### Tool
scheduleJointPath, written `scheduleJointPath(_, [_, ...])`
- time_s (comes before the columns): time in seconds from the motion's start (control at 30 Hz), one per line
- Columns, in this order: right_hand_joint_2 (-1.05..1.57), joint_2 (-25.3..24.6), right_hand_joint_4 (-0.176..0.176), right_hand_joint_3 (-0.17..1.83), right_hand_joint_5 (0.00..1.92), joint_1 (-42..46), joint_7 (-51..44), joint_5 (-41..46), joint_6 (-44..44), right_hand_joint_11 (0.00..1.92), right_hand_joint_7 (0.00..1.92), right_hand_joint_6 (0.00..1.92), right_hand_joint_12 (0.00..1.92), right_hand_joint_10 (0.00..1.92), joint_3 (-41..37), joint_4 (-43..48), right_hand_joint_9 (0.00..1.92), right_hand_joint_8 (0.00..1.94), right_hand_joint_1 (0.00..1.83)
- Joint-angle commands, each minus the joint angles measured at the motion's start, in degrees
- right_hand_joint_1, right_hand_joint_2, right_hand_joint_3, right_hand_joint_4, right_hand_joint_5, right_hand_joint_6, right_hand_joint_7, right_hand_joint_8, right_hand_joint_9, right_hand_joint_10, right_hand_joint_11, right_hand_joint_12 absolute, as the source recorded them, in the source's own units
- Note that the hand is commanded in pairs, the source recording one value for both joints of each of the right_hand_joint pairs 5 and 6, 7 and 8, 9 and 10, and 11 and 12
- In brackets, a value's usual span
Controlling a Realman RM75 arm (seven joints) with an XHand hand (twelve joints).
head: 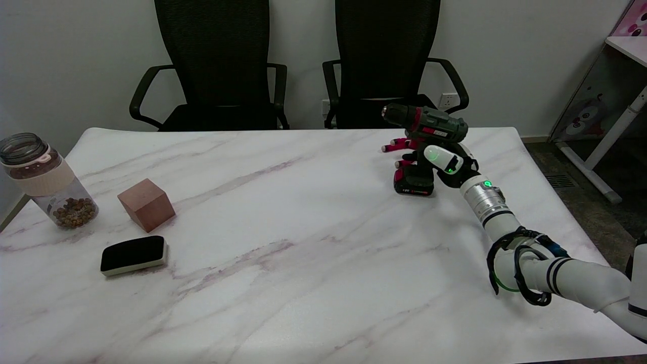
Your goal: Pick up the power screwdriver.
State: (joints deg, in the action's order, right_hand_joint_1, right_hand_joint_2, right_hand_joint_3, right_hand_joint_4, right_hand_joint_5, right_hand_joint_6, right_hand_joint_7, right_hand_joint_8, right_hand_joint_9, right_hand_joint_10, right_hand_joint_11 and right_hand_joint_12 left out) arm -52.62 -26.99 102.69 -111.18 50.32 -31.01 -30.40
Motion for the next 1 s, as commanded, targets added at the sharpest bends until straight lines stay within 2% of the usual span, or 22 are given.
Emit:
scheduleJointPath(0.03, [-0.41, 0.0, 0.176, 1.03, 0.28, 0.0, 0.8, -0.2, -0.1, 0.84, 0.28, 0.28, 0.84, 0.69, 0.2, 0.0, 0.69, 0.28, 1.05])
scheduleJointPath(0.67, [-0.38, 0.1, 0.176, 1.24, 0.32, -0.4, 0.7, -1.0, -0.7, 0.89, 0.32, 0.32, 0.89, 0.80, 0.0, 0.7, 0.80, 0.32, 1.09])
scheduleJointPath(1.0, [-0.44, 0.1, 0.176, 1.37, 0.53, -0.4, 1.0, -1.8, -0.6, 0.90, 0.53, 0.53, 0.90, 0.91, -0.2, 1.3, 0.91, 0.53, 1.18])
